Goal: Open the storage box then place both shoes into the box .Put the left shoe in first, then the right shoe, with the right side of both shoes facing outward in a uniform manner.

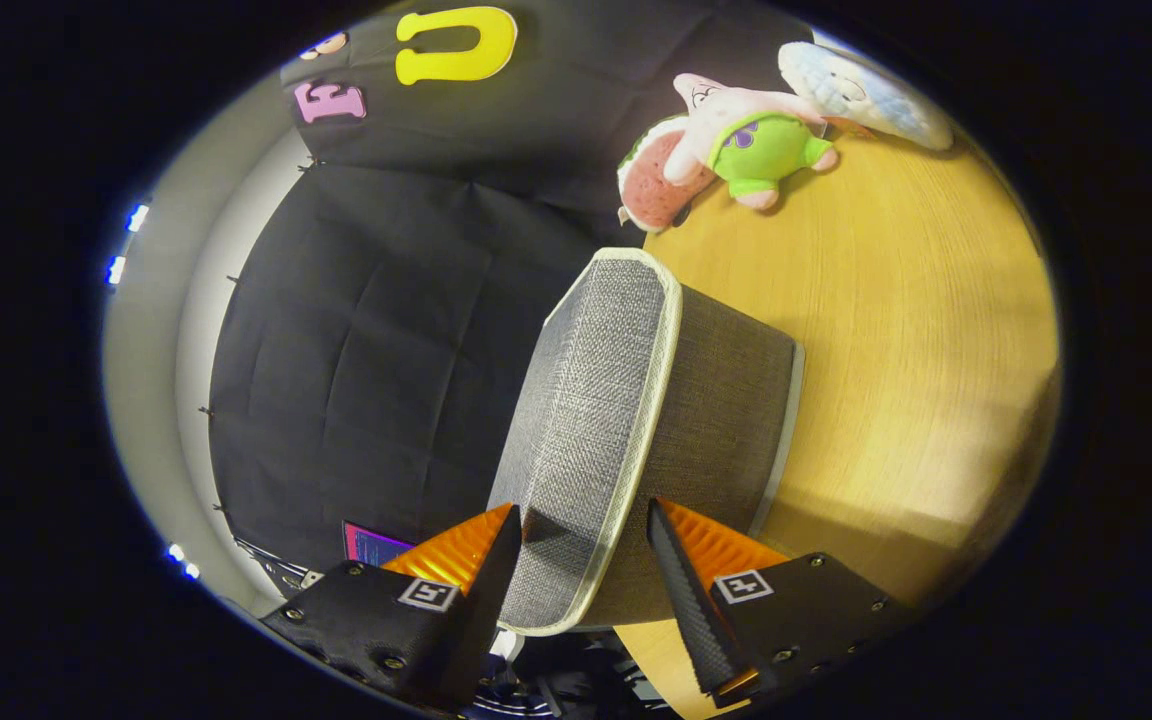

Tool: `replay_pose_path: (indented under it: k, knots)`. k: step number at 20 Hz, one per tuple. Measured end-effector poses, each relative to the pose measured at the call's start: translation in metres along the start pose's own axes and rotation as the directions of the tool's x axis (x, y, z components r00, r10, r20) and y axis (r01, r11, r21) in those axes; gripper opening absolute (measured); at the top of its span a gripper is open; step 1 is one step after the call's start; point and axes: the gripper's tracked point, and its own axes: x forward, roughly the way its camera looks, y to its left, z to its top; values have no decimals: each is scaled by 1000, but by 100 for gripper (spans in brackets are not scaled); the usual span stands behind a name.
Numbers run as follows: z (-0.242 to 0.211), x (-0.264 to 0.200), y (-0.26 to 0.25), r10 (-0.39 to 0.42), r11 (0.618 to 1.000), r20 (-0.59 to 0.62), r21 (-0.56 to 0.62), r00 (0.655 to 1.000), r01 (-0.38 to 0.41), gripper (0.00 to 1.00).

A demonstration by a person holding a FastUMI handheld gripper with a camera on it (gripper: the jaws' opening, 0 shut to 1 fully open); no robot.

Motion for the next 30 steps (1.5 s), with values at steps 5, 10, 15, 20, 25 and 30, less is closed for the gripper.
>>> replay_pose_path:
  k: [5,10,15,20,25,30]
  knots:
    - [14,-11,4,27,990,16,141,1000,-29,12]
    - [6,-10,25,19,998,-24,53,1000,-18,2]
    - [11,-19,28,-58,993,-13,102,998,59,2]
    - [21,-21,59,-86,993,0,86,996,86,2]
    - [37,-11,104,-80,997,15,-6,997,80,2]
    - [47,11,146,-75,996,13,-55,997,76,2]
